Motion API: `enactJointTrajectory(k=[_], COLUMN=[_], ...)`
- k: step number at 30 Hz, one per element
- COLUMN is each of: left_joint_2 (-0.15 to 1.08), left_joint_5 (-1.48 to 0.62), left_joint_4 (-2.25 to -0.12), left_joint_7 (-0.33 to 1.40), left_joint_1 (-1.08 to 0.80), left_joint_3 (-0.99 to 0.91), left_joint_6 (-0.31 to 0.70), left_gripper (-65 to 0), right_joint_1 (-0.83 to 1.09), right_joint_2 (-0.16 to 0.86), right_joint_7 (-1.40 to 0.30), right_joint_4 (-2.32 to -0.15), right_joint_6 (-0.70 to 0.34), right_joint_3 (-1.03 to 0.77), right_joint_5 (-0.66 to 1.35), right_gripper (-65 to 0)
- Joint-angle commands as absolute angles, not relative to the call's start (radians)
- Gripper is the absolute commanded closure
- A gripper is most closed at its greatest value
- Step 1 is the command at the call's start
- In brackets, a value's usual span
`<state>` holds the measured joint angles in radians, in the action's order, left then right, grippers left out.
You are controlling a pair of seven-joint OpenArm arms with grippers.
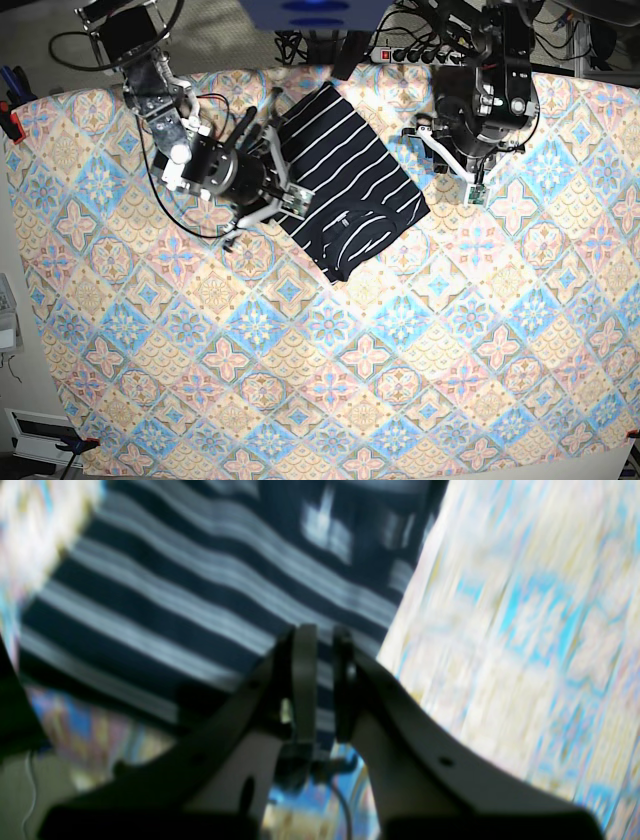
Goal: Fold the T-shirt properly
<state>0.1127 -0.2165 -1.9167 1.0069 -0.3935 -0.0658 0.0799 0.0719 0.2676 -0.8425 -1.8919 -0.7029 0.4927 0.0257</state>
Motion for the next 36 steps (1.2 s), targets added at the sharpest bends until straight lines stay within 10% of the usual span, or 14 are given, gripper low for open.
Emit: enactJointTrajectory(k=[1,14,36], left_joint_2=[0.104,-0.008,-0.105], left_joint_5=[-0.219,-0.219,-0.219], left_joint_4=[-1.937,-1.891,-1.403], left_joint_7=[0.983,0.978,0.977], left_joint_1=[-0.394,-0.374,0.051], left_joint_3=[-0.082,-0.249,-0.157], left_joint_6=[0.081,0.081,0.081], left_gripper=[-13.5,-13.5,-13.5], right_joint_1=[0.059,-0.001,0.033], right_joint_2=[0.262,0.107,0.223], right_joint_7=[-0.834,-0.831,-0.834], right_joint_4=[-1.910,-1.799,-1.882], right_joint_6=[-0.698,-0.698,-0.698], right_joint_3=[0.507,0.697,0.559], right_joint_5=[0.028,0.027,0.027], right_gripper=[-5.2,-5.2,-5.2])
